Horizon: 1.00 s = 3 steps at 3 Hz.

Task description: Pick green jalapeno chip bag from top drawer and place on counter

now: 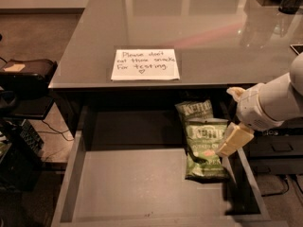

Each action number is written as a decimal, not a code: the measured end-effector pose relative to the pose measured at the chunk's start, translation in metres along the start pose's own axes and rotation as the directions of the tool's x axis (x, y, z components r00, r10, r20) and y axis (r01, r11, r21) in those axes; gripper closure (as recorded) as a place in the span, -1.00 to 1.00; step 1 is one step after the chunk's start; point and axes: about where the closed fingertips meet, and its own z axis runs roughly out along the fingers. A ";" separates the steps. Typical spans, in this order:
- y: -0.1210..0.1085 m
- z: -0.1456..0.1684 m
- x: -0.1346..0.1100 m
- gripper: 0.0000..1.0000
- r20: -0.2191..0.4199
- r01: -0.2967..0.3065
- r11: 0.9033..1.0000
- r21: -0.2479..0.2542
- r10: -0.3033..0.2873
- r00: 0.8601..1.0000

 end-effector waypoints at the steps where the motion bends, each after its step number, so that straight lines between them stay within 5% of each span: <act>1: 0.001 0.018 0.014 -1.00 -0.004 0.013 1.000 0.011 -0.013 1.000; 3: -0.003 0.065 0.043 -1.00 -0.002 0.064 0.998 0.017 -0.064 0.998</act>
Offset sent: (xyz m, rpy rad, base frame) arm 0.0225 -0.0260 -0.0887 -0.0369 -0.0328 0.0291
